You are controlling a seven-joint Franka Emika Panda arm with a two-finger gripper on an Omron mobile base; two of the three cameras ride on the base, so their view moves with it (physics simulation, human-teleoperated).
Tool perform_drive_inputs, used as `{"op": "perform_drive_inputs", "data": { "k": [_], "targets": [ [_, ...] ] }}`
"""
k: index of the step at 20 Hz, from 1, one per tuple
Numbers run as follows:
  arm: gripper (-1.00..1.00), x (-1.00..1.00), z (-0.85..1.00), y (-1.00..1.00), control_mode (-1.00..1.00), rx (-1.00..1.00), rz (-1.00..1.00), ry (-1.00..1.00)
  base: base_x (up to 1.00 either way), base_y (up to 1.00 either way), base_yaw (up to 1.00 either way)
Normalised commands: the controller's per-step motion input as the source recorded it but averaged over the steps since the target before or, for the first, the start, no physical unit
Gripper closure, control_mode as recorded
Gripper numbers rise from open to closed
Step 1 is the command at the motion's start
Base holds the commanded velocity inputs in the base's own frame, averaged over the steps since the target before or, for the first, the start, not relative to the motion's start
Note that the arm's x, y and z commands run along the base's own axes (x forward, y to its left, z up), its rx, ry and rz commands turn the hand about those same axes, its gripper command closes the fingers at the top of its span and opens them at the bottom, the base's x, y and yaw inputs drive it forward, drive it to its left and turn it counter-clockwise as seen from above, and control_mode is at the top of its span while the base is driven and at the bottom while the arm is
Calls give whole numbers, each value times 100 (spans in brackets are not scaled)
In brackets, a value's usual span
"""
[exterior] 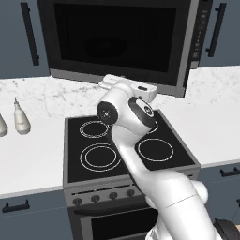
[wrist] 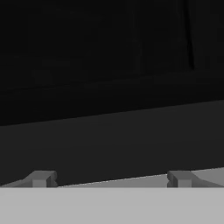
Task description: Open the microwave, place the bowl with waffle inside the microwave, then close the microwave door and turn it on.
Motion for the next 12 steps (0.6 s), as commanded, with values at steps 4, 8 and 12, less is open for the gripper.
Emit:
{"op": "perform_drive_inputs", "data": {
  "k": [4, 8, 12],
  "targets": [
    [-100, 43, 5, -26, -100, 0, 6, 0, 0, 0, 0],
    [-100, 54, 2, -16, -100, 0, 9, 0, 0, 0, 0],
    [-100, 49, 1, -14, -100, 0, 9, 0, 0, 0, 0]
  ]
}}
